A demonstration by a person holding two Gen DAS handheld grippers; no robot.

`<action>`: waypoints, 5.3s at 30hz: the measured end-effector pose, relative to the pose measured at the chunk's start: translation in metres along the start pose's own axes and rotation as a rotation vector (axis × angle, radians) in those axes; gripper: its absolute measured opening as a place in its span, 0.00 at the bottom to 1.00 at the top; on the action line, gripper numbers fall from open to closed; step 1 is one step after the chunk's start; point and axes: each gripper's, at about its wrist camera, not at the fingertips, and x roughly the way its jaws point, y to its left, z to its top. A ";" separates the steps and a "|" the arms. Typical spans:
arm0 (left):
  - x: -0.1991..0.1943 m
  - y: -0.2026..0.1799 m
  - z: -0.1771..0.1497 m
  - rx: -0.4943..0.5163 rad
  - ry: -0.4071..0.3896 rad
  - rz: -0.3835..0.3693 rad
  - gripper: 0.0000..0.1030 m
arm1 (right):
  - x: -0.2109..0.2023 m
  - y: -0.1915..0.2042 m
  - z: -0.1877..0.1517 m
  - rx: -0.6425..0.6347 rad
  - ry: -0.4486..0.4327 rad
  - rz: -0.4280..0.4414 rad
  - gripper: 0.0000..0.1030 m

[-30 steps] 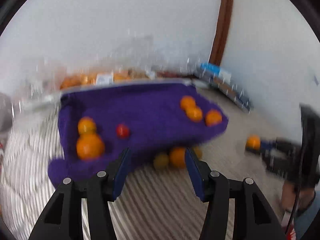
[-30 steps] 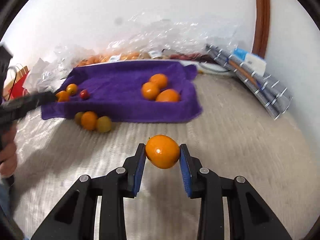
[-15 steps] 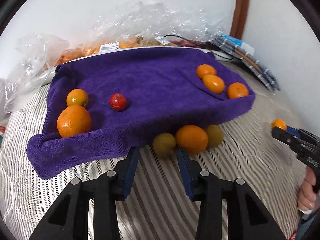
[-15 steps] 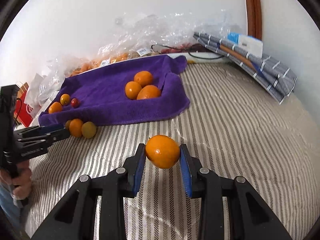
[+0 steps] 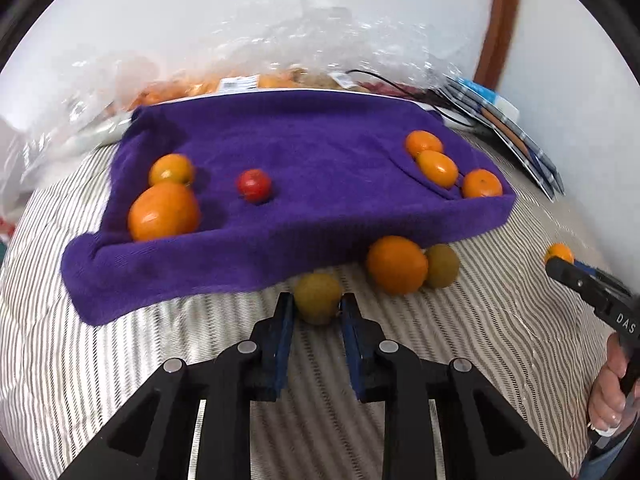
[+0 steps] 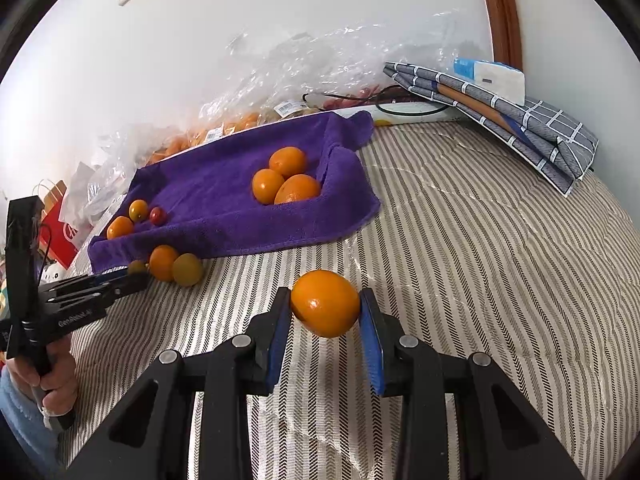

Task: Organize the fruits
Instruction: 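Grasp the olive-green fruit with the left tool while the right tool holds its orange, then lower both held fruits onto the purple towel and open both tools, then grasp the round yellow fruit from the bedspread with the right tool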

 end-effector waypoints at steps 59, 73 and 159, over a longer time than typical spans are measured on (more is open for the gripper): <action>-0.099 0.060 0.036 -0.154 -0.281 0.038 0.24 | -0.028 0.038 0.077 -0.045 -0.118 -0.046 0.33; -0.036 0.073 0.074 -0.218 -0.282 0.011 0.24 | 0.042 0.053 0.128 -0.099 -0.132 -0.008 0.33; -0.019 0.080 0.061 -0.229 -0.281 -0.038 0.39 | 0.050 0.091 0.011 -0.179 0.091 -0.050 0.27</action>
